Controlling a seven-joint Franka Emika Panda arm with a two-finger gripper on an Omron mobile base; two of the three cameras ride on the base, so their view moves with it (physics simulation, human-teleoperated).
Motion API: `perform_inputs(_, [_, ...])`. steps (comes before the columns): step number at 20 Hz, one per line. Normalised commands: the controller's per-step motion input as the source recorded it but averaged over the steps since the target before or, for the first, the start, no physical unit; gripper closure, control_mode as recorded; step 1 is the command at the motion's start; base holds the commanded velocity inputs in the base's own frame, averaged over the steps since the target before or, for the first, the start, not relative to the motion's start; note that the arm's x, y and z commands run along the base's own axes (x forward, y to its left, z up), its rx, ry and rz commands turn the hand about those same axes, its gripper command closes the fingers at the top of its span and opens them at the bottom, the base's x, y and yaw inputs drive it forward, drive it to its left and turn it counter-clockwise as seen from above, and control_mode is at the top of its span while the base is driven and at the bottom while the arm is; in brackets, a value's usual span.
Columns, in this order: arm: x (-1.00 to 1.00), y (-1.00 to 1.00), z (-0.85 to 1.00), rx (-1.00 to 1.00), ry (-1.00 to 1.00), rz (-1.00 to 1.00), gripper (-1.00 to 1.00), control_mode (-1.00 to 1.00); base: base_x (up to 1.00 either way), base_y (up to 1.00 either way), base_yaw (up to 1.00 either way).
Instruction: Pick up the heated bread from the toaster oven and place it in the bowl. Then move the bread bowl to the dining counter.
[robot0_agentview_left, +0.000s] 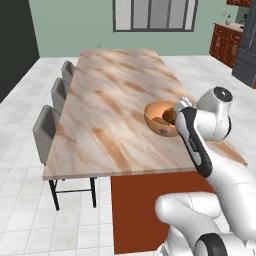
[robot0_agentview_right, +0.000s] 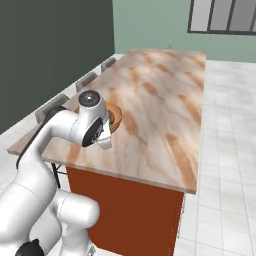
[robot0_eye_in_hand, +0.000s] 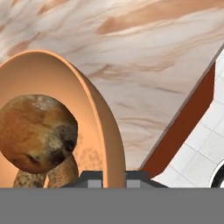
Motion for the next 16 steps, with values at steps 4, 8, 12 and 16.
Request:
perform_inputs(4, [1.0,0.51,-0.59,0.0,0.02,0.0,1.0,-1.0,0.0,0.0,0.0])
perform_inputs(8, [1.0,0.46,-0.76,-0.01,0.07,0.0,1.0,-1.0,0.0,0.0,0.0])
perform_inputs(12, [0.99,0.24,-0.74,-0.07,0.05,0.0,1.0,-1.0,0.0,0.0,0.0])
perform_inputs(16, [0.39,0.0,-0.13,-0.04,0.02,0.0,-1.0,-1.0,0.0,0.0,0.0])
